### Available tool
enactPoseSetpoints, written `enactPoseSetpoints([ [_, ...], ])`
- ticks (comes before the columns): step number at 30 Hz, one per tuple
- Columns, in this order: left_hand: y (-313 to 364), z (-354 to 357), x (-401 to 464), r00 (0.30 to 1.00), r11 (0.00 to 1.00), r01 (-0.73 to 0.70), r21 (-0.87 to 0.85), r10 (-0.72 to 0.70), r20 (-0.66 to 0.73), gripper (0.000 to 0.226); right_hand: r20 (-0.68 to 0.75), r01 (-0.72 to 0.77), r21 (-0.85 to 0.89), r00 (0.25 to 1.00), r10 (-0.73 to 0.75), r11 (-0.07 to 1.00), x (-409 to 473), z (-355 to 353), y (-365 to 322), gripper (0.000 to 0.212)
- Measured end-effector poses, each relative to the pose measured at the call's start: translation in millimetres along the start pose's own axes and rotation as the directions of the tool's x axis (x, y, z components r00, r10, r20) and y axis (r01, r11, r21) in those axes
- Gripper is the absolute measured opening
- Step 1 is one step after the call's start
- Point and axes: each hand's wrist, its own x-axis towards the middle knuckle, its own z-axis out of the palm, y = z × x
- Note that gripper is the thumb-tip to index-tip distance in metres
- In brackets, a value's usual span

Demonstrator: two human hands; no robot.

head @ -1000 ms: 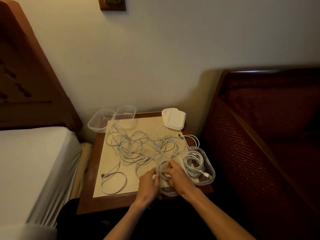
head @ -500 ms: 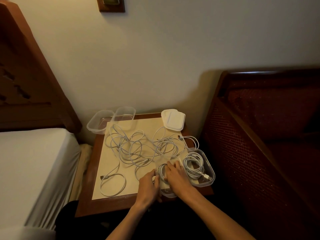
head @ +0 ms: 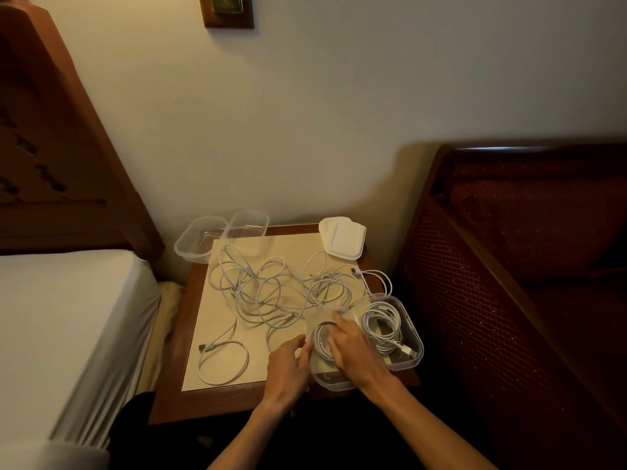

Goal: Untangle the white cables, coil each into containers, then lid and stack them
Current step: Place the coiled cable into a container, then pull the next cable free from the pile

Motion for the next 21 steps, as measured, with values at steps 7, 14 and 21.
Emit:
enactPoseSetpoints([
  [7, 22, -22, 32, 0.95, 0.966, -0.133, 0.22, 0.187, -0.248, 0.016, -0.388, -0.071, 0.142, 0.914, 0.121, 0.987, 38, -35, 5, 0.027],
  [14, 39, -28, 87, 0.962, 0.942, -0.254, 0.22, 0.269, -0.039, 0.036, -0.035, -0.247, 0.222, 0.965, 0.261, 0.943, 102, -78, 12, 0.019],
  [21, 112, -85, 131, 0.959, 0.958, -0.282, -0.05, 0.284, 0.028, 0.016, -0.047, -0.027, 0.442, 0.997, 0.053, 0.897, 139, -133, -1, 0.015],
])
